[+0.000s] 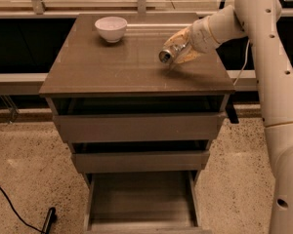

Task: Pick redbull can from bottom drawer and place on counter

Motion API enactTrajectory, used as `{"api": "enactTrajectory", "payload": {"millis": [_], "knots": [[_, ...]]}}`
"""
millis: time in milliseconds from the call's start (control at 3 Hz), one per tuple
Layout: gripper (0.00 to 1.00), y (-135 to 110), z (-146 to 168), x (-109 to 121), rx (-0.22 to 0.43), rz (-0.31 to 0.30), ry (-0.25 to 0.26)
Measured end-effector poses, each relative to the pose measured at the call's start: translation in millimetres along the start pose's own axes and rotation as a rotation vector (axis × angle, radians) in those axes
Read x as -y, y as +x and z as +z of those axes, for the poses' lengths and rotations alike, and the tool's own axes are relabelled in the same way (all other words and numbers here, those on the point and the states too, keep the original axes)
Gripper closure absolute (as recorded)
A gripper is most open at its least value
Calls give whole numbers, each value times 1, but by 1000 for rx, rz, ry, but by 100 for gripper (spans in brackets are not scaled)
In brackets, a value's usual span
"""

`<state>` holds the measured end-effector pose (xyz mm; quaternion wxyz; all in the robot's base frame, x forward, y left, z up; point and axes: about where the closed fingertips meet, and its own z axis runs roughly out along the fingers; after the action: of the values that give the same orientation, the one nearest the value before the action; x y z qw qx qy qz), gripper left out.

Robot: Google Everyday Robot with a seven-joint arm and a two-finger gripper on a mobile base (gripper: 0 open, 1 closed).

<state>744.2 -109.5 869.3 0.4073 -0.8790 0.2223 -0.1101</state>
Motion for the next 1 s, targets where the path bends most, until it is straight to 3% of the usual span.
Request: {"api": "enactTrajectory", "payload": {"millis": [333, 667, 1000], "knots": [[15, 0, 4, 1, 3, -1, 1], [0, -1, 8, 1, 6, -1, 3], [17, -7, 12, 4, 22, -25, -6]]}}
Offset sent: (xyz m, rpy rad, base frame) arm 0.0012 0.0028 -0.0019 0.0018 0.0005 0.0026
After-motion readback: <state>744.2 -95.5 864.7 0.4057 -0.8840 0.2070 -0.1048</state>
